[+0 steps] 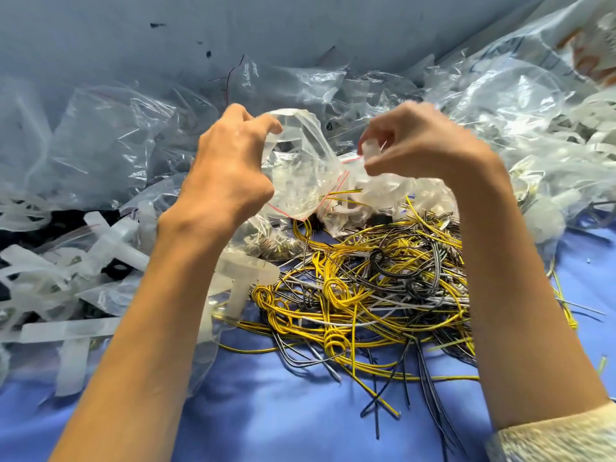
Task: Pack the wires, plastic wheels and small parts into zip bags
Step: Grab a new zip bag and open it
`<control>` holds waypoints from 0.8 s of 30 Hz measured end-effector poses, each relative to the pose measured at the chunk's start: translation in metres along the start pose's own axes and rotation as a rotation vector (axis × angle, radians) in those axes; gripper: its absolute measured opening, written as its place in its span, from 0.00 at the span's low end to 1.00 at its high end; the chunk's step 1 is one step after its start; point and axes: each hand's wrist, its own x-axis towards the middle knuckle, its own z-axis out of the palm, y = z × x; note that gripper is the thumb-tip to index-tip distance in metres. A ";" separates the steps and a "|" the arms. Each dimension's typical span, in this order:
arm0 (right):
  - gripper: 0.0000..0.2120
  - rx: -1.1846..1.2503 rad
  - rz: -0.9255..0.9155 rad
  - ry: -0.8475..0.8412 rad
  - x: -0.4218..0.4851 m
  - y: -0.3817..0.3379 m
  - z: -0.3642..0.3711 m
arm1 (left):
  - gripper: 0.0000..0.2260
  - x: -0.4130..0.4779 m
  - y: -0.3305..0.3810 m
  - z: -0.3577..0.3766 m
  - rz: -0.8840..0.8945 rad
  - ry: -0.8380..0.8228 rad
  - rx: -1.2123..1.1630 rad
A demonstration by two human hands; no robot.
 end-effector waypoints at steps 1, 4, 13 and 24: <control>0.06 0.011 -0.009 0.077 -0.001 -0.003 -0.003 | 0.26 0.000 0.000 0.000 0.006 0.016 -0.010; 0.08 0.020 -0.039 0.229 -0.006 -0.013 -0.011 | 0.25 0.001 0.001 -0.001 0.019 0.035 -0.048; 0.10 0.473 -0.247 0.220 -0.027 -0.044 -0.035 | 0.31 -0.002 0.007 -0.003 0.092 -0.006 -0.157; 0.10 0.164 -0.287 -0.030 -0.021 -0.049 -0.017 | 0.37 -0.003 0.007 -0.010 0.220 -0.208 -0.324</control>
